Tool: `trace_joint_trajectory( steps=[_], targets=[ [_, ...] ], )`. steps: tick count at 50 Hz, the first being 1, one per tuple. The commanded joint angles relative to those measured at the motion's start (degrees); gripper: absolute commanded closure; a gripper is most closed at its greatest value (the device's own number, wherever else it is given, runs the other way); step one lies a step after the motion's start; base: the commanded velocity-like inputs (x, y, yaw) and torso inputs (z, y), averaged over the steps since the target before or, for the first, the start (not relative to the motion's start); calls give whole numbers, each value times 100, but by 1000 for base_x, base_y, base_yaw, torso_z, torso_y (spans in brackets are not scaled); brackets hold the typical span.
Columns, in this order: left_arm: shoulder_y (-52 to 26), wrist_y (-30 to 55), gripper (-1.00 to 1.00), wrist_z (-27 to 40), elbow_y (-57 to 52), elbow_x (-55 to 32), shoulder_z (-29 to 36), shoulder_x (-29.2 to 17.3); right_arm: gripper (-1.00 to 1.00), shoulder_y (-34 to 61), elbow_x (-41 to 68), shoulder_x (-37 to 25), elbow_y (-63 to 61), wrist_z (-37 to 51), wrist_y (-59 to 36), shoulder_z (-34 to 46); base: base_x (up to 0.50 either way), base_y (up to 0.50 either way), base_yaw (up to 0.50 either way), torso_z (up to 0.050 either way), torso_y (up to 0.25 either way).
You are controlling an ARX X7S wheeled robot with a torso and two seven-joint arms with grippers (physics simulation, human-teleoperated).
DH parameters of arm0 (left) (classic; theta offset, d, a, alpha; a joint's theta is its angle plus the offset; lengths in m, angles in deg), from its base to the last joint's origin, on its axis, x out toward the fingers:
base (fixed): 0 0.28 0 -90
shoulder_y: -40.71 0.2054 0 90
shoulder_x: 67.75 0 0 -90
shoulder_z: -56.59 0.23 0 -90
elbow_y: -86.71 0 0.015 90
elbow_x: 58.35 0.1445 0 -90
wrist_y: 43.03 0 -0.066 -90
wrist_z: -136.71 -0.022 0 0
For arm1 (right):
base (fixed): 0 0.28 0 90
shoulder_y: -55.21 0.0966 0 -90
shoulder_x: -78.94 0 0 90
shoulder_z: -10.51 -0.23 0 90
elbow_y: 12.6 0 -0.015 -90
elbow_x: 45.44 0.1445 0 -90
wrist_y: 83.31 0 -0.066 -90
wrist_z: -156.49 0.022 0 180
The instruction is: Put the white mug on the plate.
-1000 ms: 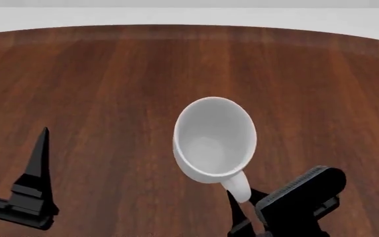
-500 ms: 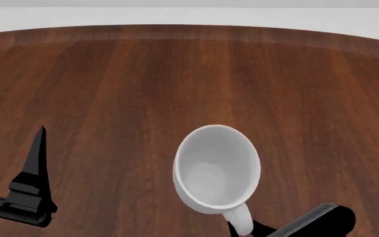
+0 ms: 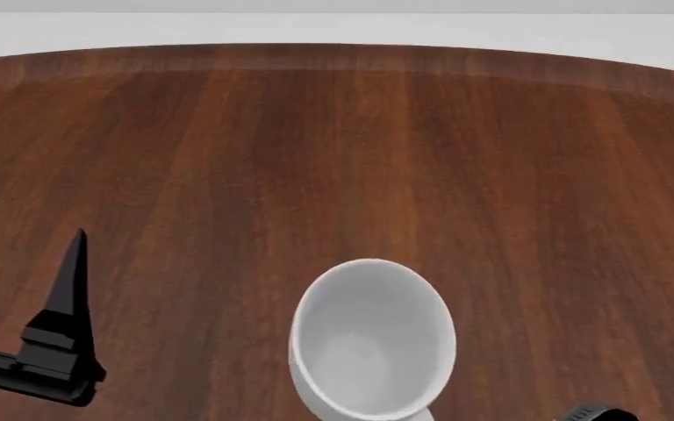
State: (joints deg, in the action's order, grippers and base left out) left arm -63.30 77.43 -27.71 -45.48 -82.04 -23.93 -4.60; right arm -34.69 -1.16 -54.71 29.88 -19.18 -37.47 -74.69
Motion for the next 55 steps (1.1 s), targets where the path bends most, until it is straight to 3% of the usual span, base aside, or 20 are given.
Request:
trace_joint_trajectory(
  steps=[1,21,35,38,42,44,48,55],
  targets=[
    [0,-89,-100,-34,96,10,56,17,100,111,1058,-380,-652,529,-799,-511,0,0,0,0,0],
    [153,-591,-100,-227,455,-24,62,112,100,473,2919,-828,-1036,1750,-1685,-650,0,0,0,0,0],
    [174,-676,-100,-243,519,-61,59,124,100,300,3534,-1242,-1244,2420,-1385,-623,0,0,0,0,0],
    [158,-709,-100,-262,573,-69,71,143,100,385,3577,-2071,-1247,2780,-330,131,0,0,0,0,0],
    [146,-792,-100,-313,664,-57,122,180,100,1009,3213,-3340,-1248,3144,1308,2079,0,0,0,0,0],
    [150,-841,-100,-334,708,-56,133,198,100,1635,3171,-3662,-1248,3255,1727,3017,0,0,0,0,0],
    [186,-1024,-100,-417,865,-67,145,255,100,2791,3121,-4048,-1248,3386,2195,4605,0,0,0,0,0],
    [206,-1254,-100,-541,1070,-92,156,312,100,4789,2961,-4162,-1248,3640,2565,7164,0,0,0,0,0]
  ],
)
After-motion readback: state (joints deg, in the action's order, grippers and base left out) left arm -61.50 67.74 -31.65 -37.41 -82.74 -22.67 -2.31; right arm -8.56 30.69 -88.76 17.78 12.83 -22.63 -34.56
